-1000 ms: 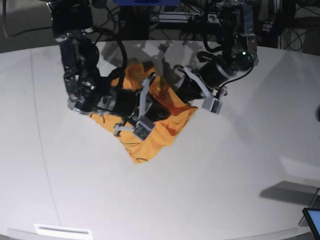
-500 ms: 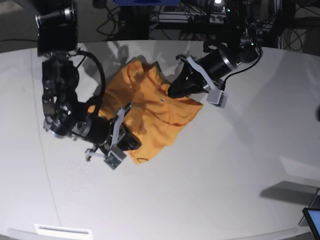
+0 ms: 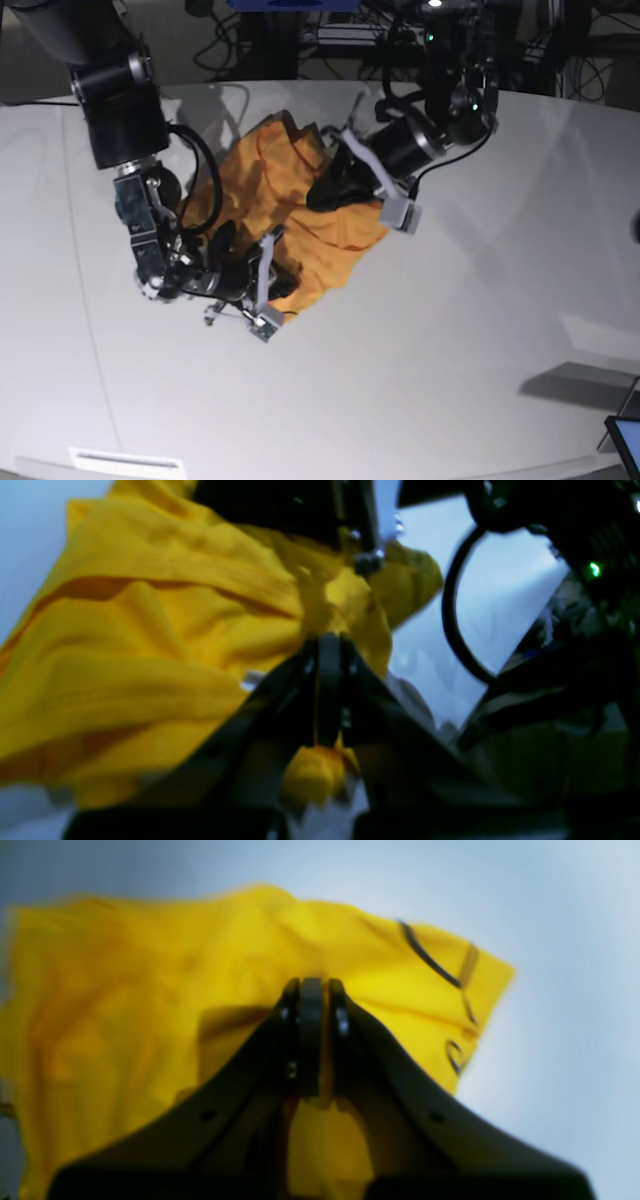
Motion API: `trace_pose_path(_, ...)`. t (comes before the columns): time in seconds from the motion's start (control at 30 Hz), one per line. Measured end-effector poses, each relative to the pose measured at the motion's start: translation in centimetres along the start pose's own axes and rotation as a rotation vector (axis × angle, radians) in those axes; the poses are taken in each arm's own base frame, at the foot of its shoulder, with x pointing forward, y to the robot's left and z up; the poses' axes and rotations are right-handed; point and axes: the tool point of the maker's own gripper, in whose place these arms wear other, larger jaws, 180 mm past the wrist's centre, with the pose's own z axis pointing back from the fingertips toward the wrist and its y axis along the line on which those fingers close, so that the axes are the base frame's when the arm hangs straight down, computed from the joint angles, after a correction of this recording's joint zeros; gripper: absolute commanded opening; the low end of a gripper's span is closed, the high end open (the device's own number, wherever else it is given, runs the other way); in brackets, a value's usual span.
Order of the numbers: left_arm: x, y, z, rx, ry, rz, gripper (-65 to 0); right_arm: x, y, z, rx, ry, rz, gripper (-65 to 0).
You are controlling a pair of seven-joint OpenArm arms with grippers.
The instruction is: Fold the T-shirt properly
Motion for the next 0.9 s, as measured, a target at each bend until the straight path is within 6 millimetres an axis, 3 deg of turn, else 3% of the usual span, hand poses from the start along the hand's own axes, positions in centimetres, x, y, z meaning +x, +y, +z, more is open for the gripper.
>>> trace_pose_path(0.13,-0.1,2.5,-2.9,0.005,0.011,0.066,-65.0,-1.4,-0.4,-1.6,0.028,0.039,-0.023,-60.9)
trace_pose_path(0.2,-1.9,4.1,-4.5,0.057,0.079,0.085,-65.0,-1.5,-0.1,-2.4,0.052,0.038,-0.021,-61.1)
trace_pose_path(0.4,-3.5,5.2,-6.5,0.132,0.184,-0.027,-65.0,-2.4,-0.4,-2.0,0.057,0.043,-0.009,-61.2)
trace_pose_path(0.5,-3.6,5.9,-6.2,0.156,0.2,-0.063,-65.0,-3.2,-1.6,-0.8,0.043,0.061,0.007,-61.2)
trace_pose_path(0.7,-1.3,9.0,-5.8,0.205,0.216,-0.141,-65.0,-6.0,-4.9,3.3,-0.067,0.215,0.11,-61.4)
trace_pose_path(0.9,1.1,11.4,-7.9,0.222,0.225,-0.137,-65.0,-7.4,-3.8,6.6,-0.094,0.283,0.223,-61.4)
